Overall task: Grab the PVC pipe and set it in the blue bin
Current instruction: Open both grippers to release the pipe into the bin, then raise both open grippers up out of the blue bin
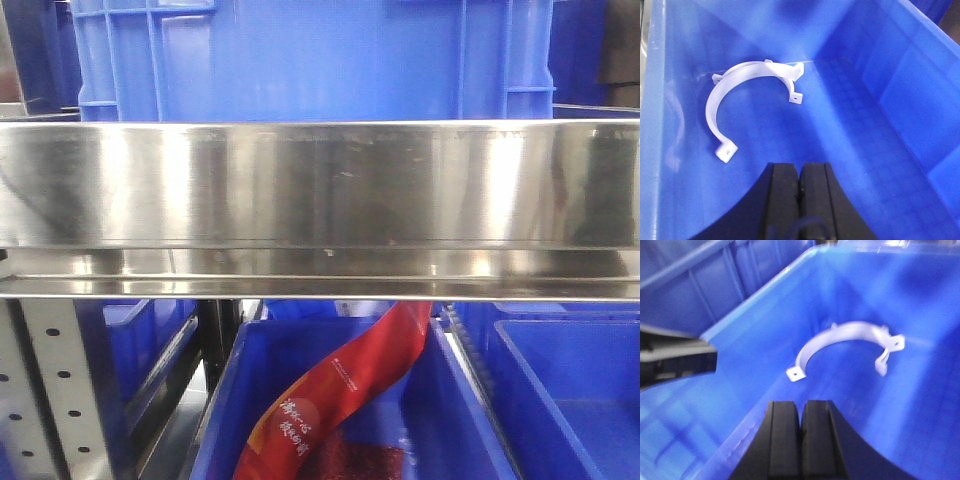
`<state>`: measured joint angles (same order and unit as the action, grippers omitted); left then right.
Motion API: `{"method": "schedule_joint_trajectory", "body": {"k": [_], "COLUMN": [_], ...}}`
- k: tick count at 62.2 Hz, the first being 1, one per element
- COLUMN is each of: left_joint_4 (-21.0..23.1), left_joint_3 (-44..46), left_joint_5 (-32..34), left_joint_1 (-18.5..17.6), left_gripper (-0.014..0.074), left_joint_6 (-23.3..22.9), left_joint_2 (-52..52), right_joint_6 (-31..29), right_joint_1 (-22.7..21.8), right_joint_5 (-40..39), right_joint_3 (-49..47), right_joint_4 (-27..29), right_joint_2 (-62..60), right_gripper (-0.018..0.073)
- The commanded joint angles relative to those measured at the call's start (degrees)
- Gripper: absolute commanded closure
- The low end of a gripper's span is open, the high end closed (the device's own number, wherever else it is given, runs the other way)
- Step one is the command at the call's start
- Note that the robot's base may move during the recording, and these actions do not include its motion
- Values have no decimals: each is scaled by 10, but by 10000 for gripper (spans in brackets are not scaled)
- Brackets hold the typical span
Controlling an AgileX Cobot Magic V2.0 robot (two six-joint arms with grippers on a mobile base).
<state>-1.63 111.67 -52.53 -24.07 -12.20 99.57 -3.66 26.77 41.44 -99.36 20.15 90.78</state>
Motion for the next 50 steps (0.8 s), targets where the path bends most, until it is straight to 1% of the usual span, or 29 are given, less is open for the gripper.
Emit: {"method": "schedule_joint_trajectory", "body": {"k": [1, 14, 18, 24, 32, 37, 44, 50], "left_joint_4": [0, 5, -9, -46, -44, -40, -38, -38], "left_joint_3": [6, 6, 6, 6, 2, -10, -52, -105], "left_joint_5": [4, -19, -22, -36, -42, -24, 32, 70], "left_joint_1": [3, 3, 3, 3, 0, -7, -23, -24], "left_gripper": [707, 707, 707, 707, 707, 707, 707, 707], "left_joint_6": [-1, -1, -1, -1, -1, -1, -1, -1], "left_joint_2": [-6, -17, -28, -52, -94, -123, -173, -213], "right_joint_6": [-5, -5, -5, -5, -5, -5, -23, -23], "right_joint_1": [-3, -11, -23, -46, -62, -62, -62, -62], "right_joint_5": [-13, 3, 6, 18, 31, 31, 27, -9], "right_joint_3": [-6, -6, -6, -6, -4, -4, 0, 40], "right_joint_4": [-6, -12, -17, -18, -18, -20, -30, -55], "right_joint_2": [-1, -12, -21, -38, -70, -93, -122, -150], "right_gripper": [728, 728, 728, 728, 728, 728, 728, 728]}}
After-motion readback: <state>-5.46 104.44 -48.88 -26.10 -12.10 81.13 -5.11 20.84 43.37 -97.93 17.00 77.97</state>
